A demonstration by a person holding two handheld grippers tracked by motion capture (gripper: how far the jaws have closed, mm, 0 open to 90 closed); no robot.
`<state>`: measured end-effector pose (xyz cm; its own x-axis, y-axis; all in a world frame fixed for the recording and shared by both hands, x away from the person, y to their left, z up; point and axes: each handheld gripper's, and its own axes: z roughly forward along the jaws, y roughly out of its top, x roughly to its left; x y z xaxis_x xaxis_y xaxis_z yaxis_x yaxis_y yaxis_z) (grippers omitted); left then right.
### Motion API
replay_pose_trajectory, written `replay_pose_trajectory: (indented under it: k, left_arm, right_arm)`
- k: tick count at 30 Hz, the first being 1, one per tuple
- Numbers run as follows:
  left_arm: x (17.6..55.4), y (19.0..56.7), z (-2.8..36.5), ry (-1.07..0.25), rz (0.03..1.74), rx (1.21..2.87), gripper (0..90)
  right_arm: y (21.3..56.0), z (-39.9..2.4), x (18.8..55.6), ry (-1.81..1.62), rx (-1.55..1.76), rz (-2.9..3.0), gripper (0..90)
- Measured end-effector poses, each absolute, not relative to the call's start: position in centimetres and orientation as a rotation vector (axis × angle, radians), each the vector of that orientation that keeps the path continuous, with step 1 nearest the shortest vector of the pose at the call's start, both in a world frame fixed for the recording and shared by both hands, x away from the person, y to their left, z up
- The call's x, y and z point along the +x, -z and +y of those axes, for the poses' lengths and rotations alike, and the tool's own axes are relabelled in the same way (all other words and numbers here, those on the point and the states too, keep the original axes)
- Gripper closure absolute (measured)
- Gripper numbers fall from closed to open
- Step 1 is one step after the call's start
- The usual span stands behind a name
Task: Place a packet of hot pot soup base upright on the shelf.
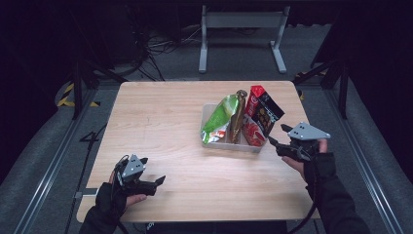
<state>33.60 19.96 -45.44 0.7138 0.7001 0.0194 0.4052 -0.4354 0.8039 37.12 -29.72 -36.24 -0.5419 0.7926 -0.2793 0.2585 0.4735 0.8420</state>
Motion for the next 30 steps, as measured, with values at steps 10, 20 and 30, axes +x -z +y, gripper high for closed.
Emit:
replay_pose_trajectory:
  k: [10,20,30]
  left_arm:
    - [33.6,45.4,19.9,-0.446,0.838,2.084,9.5]
    - [33.6,45.5,19.9,-0.438,0.838,2.088,9.3]
    - [33.7,45.5,19.8,-0.444,0.834,2.093,9.3]
  right_arm:
    - [36.8,-29.9,36.7,-1.011,0.844,2.033,24.2]
    - [37.5,-30.4,36.1,-0.976,0.816,2.044,20.4]
    - [38.5,-31.3,35.2,-0.923,0.800,2.066,18.5]
